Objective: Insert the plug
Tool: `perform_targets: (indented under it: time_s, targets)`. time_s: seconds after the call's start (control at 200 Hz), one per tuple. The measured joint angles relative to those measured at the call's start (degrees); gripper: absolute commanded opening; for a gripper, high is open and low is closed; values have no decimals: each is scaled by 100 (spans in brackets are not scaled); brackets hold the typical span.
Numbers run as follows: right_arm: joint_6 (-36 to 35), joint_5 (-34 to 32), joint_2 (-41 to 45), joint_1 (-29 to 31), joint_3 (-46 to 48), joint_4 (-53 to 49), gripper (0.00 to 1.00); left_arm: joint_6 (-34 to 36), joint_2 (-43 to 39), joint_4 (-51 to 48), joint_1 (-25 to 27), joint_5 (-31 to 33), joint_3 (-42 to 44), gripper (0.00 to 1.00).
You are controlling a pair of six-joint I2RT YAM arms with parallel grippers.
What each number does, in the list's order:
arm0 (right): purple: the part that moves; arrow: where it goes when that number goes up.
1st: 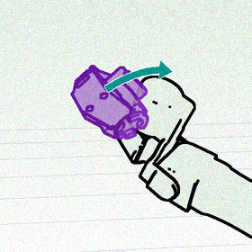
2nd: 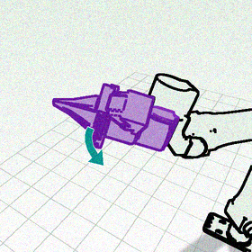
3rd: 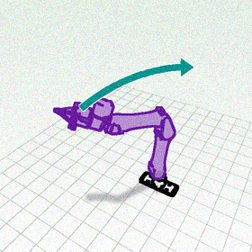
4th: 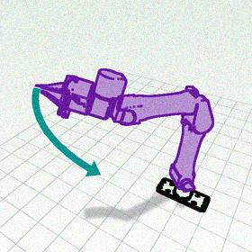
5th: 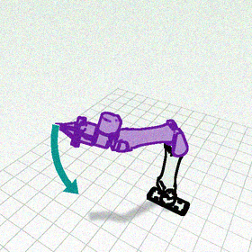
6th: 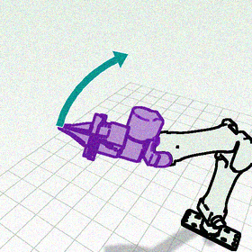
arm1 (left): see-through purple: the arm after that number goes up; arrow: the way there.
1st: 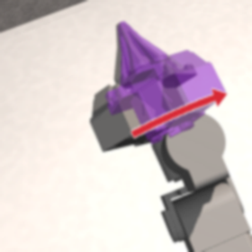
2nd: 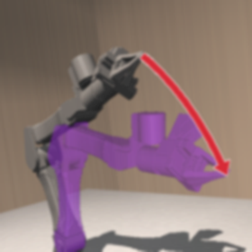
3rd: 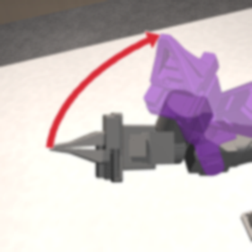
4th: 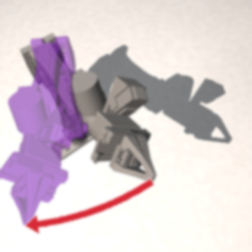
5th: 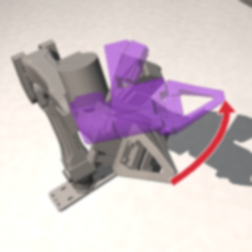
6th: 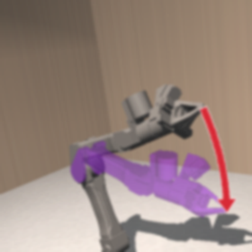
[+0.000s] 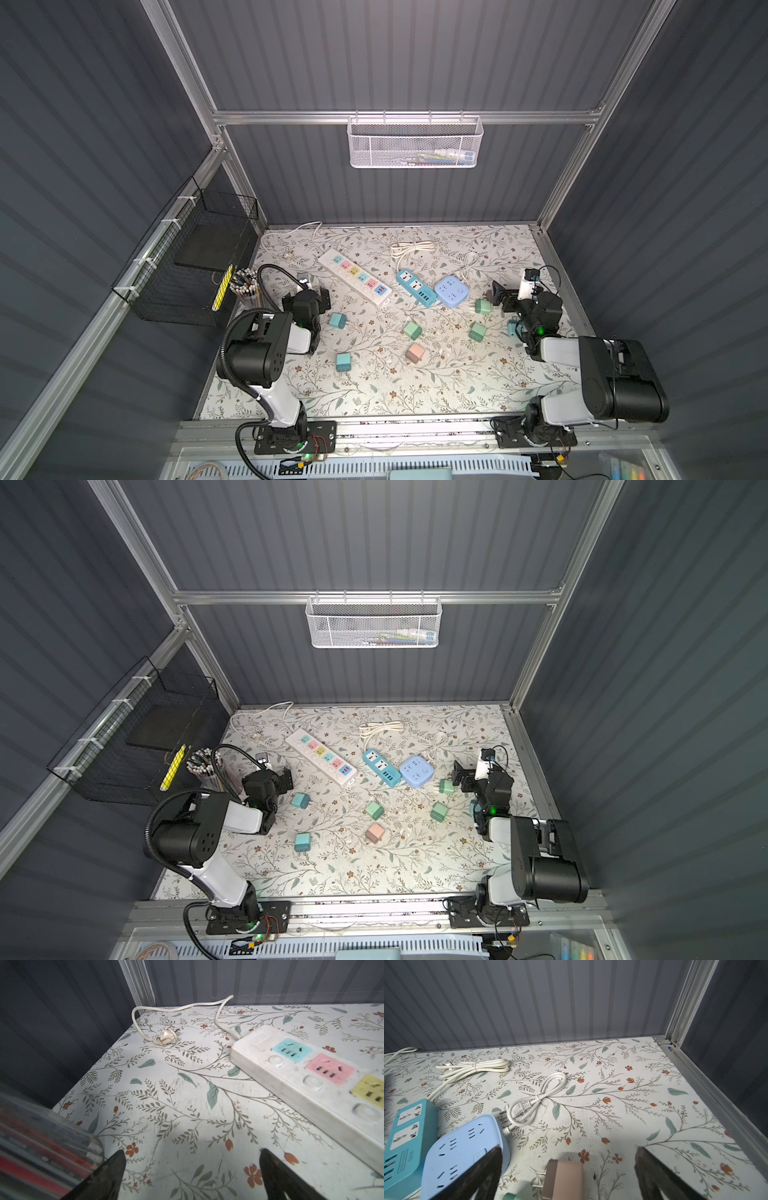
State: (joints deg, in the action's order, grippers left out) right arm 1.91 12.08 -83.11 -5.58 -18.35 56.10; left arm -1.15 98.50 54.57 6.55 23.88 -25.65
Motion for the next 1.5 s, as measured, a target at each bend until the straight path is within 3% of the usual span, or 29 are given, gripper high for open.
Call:
perform_targets:
  time_s: [0.961,1.096,1.306,1.501]
  targets:
    - [68,-205,0,-37,-2,-50,99,4,-7,-2,0,-83,0,100]
    - [76,-345,7,-35,-28,-129,99,70,-398,-623,0,-367,-74,100]
    - [72,-739,588,186,-1167,-2092,99,83,-1853,-1954,0,-807,-573,100]
    - [435,-1268,833,887,-3344,-4601,99,-236,-3071,-3711,0,-1279,-1768,100]
